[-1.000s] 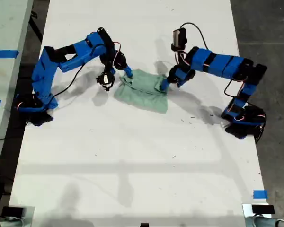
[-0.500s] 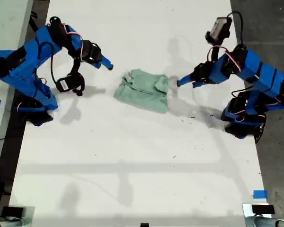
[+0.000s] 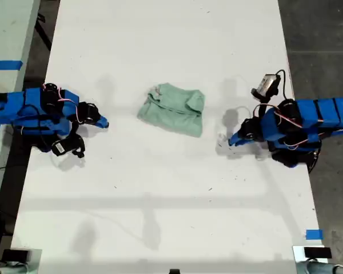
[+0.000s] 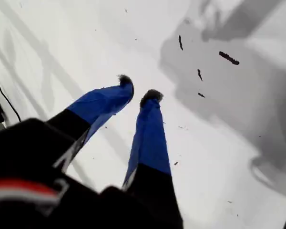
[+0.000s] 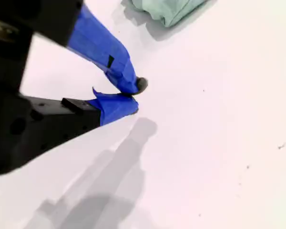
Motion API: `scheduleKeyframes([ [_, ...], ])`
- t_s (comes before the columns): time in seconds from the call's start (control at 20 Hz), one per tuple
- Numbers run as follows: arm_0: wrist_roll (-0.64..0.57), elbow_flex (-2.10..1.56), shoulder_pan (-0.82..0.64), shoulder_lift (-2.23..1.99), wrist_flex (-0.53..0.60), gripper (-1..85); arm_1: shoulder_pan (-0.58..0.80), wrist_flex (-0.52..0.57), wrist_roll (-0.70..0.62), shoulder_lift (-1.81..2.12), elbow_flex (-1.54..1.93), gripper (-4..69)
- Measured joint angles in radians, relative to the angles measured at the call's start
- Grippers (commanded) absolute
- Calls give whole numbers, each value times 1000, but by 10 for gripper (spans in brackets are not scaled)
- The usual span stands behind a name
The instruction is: Fold tshirt
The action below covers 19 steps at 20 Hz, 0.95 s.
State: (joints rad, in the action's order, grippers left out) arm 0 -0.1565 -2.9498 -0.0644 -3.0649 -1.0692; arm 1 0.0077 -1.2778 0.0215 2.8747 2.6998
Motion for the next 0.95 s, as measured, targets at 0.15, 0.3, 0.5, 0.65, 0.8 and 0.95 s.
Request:
scheduleKeyframes([
  [0.15, 2, -71, -38, -236, -232, 26, -21, 0, 43, 334, 255, 19],
  [0.3, -11, -71, -84, -265, -270, 57, -21, 6, 28, 463, 299, 25],
  [0.5, -12, -71, -55, -267, -272, 57, -21, 6, -348, 476, 302, 21],
  [0.65, -14, -71, -28, -267, -272, 57, -21, 6, -581, 480, 302, 21],
  [0.8, -15, -71, -23, -267, -272, 57, -21, 6, -600, 480, 302, 21],
  [0.95, -15, -71, -18, -267, -272, 57, -21, 6, -600, 480, 302, 21],
])
